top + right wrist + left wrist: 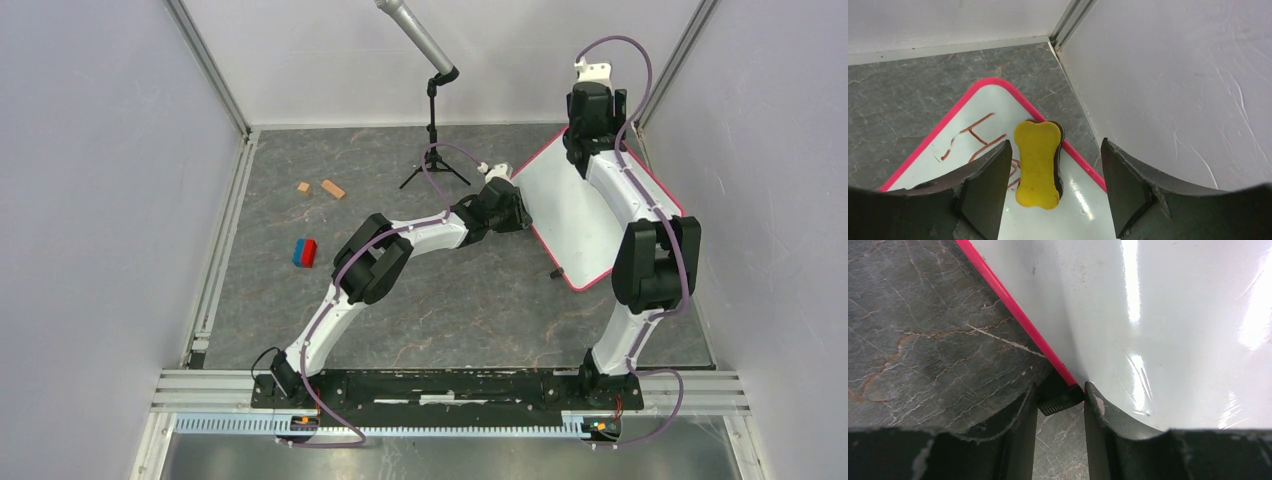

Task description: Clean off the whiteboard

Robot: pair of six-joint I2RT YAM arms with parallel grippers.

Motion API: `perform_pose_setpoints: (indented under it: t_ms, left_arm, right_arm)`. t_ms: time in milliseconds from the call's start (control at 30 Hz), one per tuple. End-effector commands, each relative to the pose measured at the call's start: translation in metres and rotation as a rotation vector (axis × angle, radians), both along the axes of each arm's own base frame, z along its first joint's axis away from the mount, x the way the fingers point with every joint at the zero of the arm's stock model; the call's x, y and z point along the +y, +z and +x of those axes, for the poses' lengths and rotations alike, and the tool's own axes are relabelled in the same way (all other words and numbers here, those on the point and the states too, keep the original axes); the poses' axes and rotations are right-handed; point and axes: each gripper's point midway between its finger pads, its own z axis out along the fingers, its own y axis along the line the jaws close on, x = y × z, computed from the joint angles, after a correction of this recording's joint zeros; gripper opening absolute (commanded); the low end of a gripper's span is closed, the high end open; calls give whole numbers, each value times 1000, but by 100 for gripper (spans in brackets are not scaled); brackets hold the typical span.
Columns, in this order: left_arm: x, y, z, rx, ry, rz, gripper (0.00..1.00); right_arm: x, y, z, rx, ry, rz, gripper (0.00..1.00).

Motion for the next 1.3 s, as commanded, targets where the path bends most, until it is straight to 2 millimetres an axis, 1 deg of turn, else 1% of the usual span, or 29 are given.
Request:
perform_pose_setpoints:
  t_ms: [0,67,267,433,533,667,767,1067,1100,1167,1267]
  left_arm:
    - [40,-57,-7,93,67,175,2]
    - [41,-57,-8,94,67,176,2]
    - [40,-56,-7,93,67,175,2]
    - [40,-57,-8,93,65,176,2]
    - [40,-56,-8,93,65,175,2]
    - [41,-58,-8,96,64,177,2]
    - [40,-57,-8,94,63,175,2]
    - [41,-57,-8,93,64,175,2]
    - [41,-56,-8,91,66,174,2]
    - [41,-57,-7,93,66,176,2]
    - [41,-57,-8,92,65,173,2]
  right_arm:
    - [-2,5,8,-1,-32,7,67]
    - [-1,6,11,4,-31,3,64]
    - [8,2,16,19,-14,-7,64]
    - [9,-4,15,21,-32,-14,63]
    - [8,-7,16,23,-36,-25,53]
    - [9,-16,18,47,-39,-47,47]
    - [10,-23,18,65,-38,-60,47]
    - [10,-28,12,73,-45,-84,47]
    - [10,-28,12,75,-43,-87,46]
    - [14,-32,13,82,-33,-88,38]
    - [20,-42,13,101,-20,-92,33]
